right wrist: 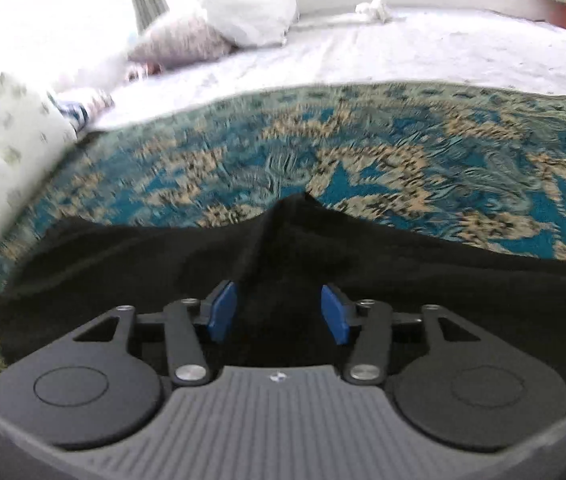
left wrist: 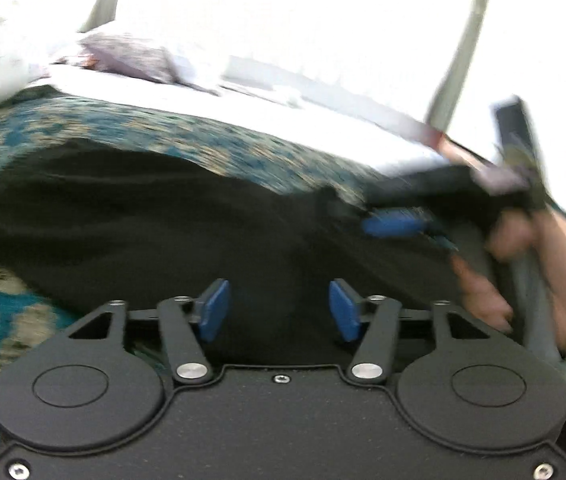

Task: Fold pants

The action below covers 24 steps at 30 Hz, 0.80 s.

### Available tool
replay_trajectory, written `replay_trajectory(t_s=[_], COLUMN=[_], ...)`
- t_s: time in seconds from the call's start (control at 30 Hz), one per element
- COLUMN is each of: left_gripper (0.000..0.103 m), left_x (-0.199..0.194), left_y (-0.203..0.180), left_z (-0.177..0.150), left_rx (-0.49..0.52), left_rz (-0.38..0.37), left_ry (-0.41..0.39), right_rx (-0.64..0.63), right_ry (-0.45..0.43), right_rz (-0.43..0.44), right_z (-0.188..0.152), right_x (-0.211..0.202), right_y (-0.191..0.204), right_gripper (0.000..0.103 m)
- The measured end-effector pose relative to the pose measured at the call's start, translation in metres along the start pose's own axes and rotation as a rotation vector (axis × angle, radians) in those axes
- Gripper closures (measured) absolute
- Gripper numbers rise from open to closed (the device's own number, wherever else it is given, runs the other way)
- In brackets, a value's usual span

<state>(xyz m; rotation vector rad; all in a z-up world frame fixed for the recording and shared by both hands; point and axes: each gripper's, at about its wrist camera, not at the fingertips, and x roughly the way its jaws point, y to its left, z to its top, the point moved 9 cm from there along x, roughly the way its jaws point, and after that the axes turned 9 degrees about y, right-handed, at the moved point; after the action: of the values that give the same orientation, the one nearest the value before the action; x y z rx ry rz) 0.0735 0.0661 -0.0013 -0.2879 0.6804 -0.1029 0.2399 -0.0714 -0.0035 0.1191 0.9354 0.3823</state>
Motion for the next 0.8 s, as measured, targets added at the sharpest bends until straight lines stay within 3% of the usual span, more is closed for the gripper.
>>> replay_trajectory(t_s=[0.07, 0.13, 0.23, 0.33, 0.43, 0.53, 0.6, 0.8], left_gripper=[0.023, 0.012, 0.008, 0.006, 0.006, 0.001, 0.001, 0.001], left_x=[-0.013, -0.024, -0.034, -0.035, -0.027, -0.006, 0.002, 0.035], left_y=[0.026, 0.053, 0.092, 0.129, 0.162, 0.189, 0.204, 0.218], left_z=[0.013, 0.023, 0.033, 0.037, 0.034, 0.027, 0.033, 0.054], left_rx=[-0.034, -0.045, -0.091, -0.193, -0.334, -0.498, -0.531, -0.573], left_rz=[0.059, 0.153, 0.287, 0.339, 0.331, 0.240, 0.229, 0.235], left_ry=[-0.054, -0.111, -0.142, -0.145, -0.113, -0.083, -0.142, -0.148], right_rx=[-0.020, -0.065, -0.095, -0.079, -0.064, -0.066, -0.064, -0.079], right_ry=[-0.050, -0.107, -0.145, -0.148, -0.138, -0.155, -0.148, -0.156], right_rz=[-0.044, -0.130, -0.232, -0.266, -0.292, -0.308, -0.305, -0.318], right_z=[-0.009, -0.025, -0.051, -0.073, -0.091, -0.099, -0.097, -0.102], right_x=[-0.015, -0.030, -0.041, -0.042, -0.037, -0.039, -0.037, -0.033], right_y=[-0.002, -0.002, -0.005, -0.008, -0.013, -0.015, -0.014, -0.013], right_gripper=[0.029, 0.025, 0.022, 0.021, 0.021, 0.020, 0.019, 0.017])
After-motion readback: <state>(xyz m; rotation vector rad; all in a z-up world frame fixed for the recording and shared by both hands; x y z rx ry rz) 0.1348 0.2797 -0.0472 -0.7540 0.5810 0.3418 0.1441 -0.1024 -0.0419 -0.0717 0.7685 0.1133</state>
